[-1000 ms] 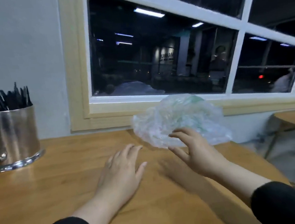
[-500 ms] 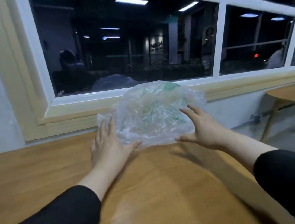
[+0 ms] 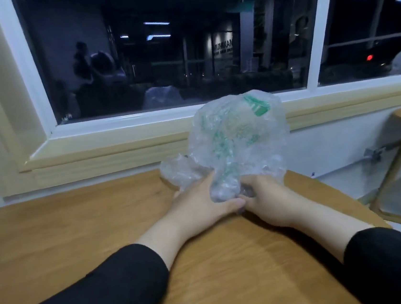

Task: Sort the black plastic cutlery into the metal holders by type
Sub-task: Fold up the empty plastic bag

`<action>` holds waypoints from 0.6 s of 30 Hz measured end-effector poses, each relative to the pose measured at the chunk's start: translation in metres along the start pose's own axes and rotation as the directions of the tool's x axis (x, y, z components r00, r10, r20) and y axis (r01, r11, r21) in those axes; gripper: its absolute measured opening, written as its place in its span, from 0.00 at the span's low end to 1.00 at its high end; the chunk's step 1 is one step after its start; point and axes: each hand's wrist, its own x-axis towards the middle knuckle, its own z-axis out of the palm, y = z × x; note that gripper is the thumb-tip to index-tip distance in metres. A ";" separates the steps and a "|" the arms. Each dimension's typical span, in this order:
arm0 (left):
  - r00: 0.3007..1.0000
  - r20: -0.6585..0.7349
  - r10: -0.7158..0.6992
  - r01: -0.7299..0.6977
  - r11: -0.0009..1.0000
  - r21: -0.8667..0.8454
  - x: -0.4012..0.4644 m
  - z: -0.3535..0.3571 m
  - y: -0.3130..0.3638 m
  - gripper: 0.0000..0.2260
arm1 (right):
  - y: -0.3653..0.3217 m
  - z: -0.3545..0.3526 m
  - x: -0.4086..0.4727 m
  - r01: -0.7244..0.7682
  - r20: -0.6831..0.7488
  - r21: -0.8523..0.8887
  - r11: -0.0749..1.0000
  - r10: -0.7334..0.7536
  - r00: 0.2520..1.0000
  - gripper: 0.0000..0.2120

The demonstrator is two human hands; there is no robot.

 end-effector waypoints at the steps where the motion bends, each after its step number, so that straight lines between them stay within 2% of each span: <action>1: 1.000 -0.024 -0.004 0.003 1.000 -0.014 0.000 0.003 0.005 0.37 | -0.001 0.000 -0.003 0.030 -0.020 0.060 0.998 -0.028 0.999 0.10; 2: 0.999 -0.054 -0.002 -0.001 0.998 -0.064 0.000 0.005 0.009 0.30 | -0.001 -0.002 -0.006 0.058 -0.064 0.123 0.991 -0.050 0.997 0.11; 4: 0.994 -0.114 -0.005 -0.014 0.986 -0.166 -0.004 0.004 0.013 0.22 | 0.000 -0.009 -0.012 0.167 -0.289 0.160 0.973 -0.116 0.950 0.14; 5: 0.993 -0.115 -0.007 -0.015 0.983 -0.185 -0.006 0.003 0.013 0.18 | -0.001 -0.013 -0.015 0.228 -0.397 0.072 0.971 -0.182 0.900 0.22; 6: 0.995 -0.100 0.018 -0.039 0.976 -0.214 -0.011 0.001 0.014 0.14 | -0.002 -0.019 -0.017 0.255 -0.439 -0.055 0.965 -0.253 0.862 0.32; 7: 0.997 -0.067 0.050 -0.065 0.966 -0.249 -0.017 -0.002 0.016 0.10 | -0.001 -0.024 -0.019 0.259 -0.409 -0.168 0.951 -0.307 0.859 0.41; 8: 0.996 -0.028 0.089 -0.093 0.952 -0.292 -0.026 -0.006 0.020 0.04 | -0.005 -0.030 -0.023 0.253 -0.319 -0.250 0.934 -0.327 0.890 0.46; 10: 0.990 -0.015 0.138 -0.132 0.901 -0.412 -0.041 -0.013 0.026 0.03 | -0.012 -0.036 -0.033 0.211 -0.085 -0.275 0.938 -0.242 0.966 0.47; 12: 0.989 -0.092 0.118 -0.149 0.778 -0.610 -0.054 -0.018 0.031 0.05 | -0.014 -0.036 -0.045 0.143 0.088 -0.151 0.978 -0.130 0.988 0.39; 13: 0.987 -0.140 0.081 -0.157 0.695 -0.701 -0.061 -0.021 0.036 0.04 | -0.016 -0.035 -0.050 0.114 0.119 -0.052 0.992 -0.107 0.987 0.31; 14: 0.972 -0.227 0.055 -0.204 0.675 -0.709 -0.065 -0.023 0.041 0.04 | -0.020 -0.032 -0.055 0.081 0.115 0.052 0.995 -0.087 0.990 0.24; 15: 0.940 -0.341 0.030 -0.251 0.738 -0.627 -0.066 -0.025 0.044 0.08 | -0.026 -0.028 -0.058 0.038 0.114 0.139 0.990 -0.054 0.992 0.21; 16: 0.898 -0.439 0.016 -0.248 0.842 -0.479 -0.068 -0.027 0.048 0.13 | -0.033 -0.027 -0.063 0.031 0.108 0.213 0.976 -0.055 0.993 0.26; 17: 0.880 -0.475 0.011 -0.206 0.910 -0.361 -0.070 -0.027 0.050 0.19 | -0.037 -0.025 -0.067 0.044 0.093 0.238 0.970 -0.068 0.993 0.32; 18: 0.911 -0.412 -0.003 -0.144 0.934 -0.326 -0.073 -0.030 0.054 0.24 | -0.042 -0.025 -0.072 0.063 0.091 0.261 0.963 -0.090 0.992 0.32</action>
